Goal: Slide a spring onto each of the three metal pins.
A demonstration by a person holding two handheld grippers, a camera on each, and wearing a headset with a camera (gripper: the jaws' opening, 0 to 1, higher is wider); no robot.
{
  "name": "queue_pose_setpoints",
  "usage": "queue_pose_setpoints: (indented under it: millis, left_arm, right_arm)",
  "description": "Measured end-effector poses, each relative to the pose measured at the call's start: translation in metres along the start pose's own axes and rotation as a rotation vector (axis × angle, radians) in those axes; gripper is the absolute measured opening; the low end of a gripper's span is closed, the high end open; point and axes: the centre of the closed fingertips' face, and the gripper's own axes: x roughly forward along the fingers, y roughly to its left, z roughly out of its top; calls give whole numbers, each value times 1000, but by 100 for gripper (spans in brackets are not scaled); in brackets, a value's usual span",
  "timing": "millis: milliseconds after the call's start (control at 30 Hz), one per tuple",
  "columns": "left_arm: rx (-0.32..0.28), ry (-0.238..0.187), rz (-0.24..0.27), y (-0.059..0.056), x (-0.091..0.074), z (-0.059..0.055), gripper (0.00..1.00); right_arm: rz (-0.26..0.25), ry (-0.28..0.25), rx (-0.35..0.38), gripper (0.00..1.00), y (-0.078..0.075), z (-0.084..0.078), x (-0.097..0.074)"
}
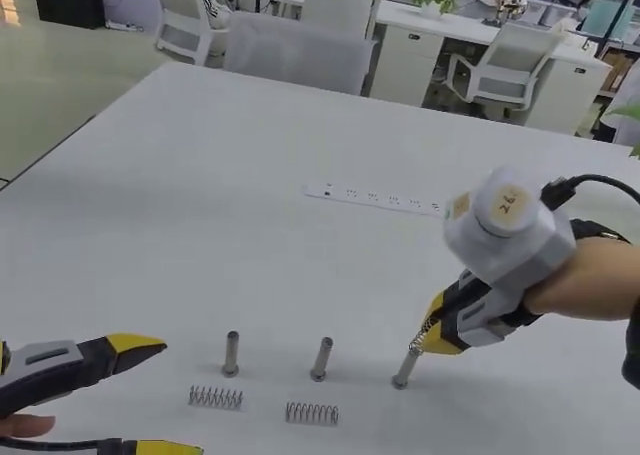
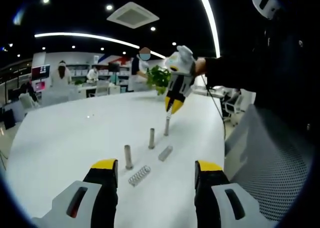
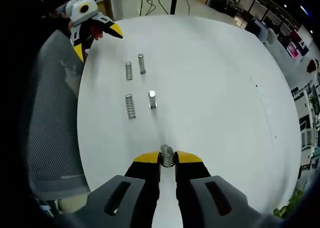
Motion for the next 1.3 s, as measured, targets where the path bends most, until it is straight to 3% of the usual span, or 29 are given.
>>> queue_pose_setpoints:
  millis: [1300]
  left_arm:
    - [0, 9, -6, -3, 1, 0, 55]
  right_arm:
    - [30, 57, 56, 8, 10, -19, 54]
